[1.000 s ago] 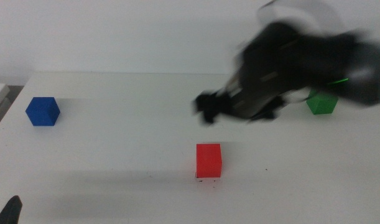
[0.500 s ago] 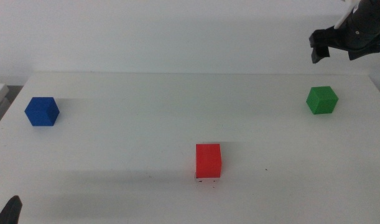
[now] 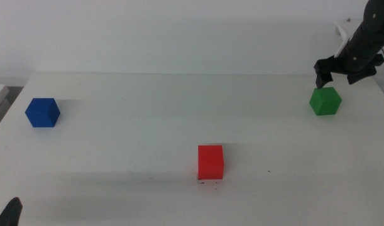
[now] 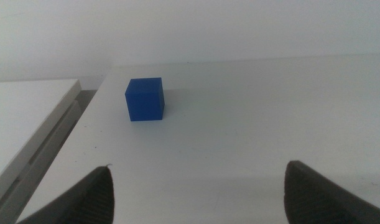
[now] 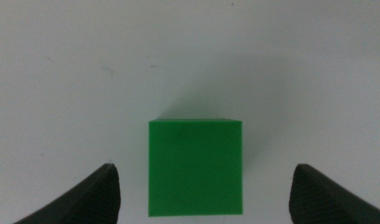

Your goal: Stack red cubes first, then green, then blue cubes in a specific spot.

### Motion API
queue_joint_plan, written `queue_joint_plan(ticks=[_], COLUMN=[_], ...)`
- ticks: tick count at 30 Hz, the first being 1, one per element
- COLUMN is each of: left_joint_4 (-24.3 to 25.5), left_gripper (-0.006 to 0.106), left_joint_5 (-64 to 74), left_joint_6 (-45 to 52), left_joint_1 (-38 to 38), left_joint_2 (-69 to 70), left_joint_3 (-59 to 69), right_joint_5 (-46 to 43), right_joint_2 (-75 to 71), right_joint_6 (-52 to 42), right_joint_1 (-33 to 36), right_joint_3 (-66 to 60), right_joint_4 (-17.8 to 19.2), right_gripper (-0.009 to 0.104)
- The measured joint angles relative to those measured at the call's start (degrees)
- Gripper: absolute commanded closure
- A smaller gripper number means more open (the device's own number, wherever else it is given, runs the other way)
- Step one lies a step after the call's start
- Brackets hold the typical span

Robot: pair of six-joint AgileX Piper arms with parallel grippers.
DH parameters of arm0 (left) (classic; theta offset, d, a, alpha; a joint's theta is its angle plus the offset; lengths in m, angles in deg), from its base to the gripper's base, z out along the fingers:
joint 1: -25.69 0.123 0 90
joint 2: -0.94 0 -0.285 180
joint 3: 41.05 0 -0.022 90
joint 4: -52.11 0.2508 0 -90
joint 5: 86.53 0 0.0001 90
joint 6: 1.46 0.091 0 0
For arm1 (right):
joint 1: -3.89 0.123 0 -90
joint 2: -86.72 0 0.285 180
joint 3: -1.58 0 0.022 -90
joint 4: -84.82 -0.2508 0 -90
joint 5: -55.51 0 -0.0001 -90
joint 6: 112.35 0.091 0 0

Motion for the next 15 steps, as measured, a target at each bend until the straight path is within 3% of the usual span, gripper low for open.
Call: queue_joint_plan(ticks=[10, 13, 15], left_joint_4=[0.0, 0.0, 0.0], left_gripper=[0.007, 0.007, 0.007], left_joint_5=[0.0, 0.0, 0.0], left_joint_6=[0.0, 0.0, 0.0], left_joint_1=[0.0, 0.0, 0.0], left_joint_2=[0.0, 0.0, 0.0], left_joint_3=[0.0, 0.0, 0.0], right_joint_5=[-3.7, -5.4, -5.9], right_joint_2=[4.8, 6.5, 7.6], right_joint_6=[-0.1, -0.1, -0.1], right_joint_1=[0.0, 0.0, 0.0], right_joint_3=[0.1, 0.1, 0.1], right_joint_4=[-0.3, -0.3, -0.3], right_gripper=[0.005, 0.013, 0.027])
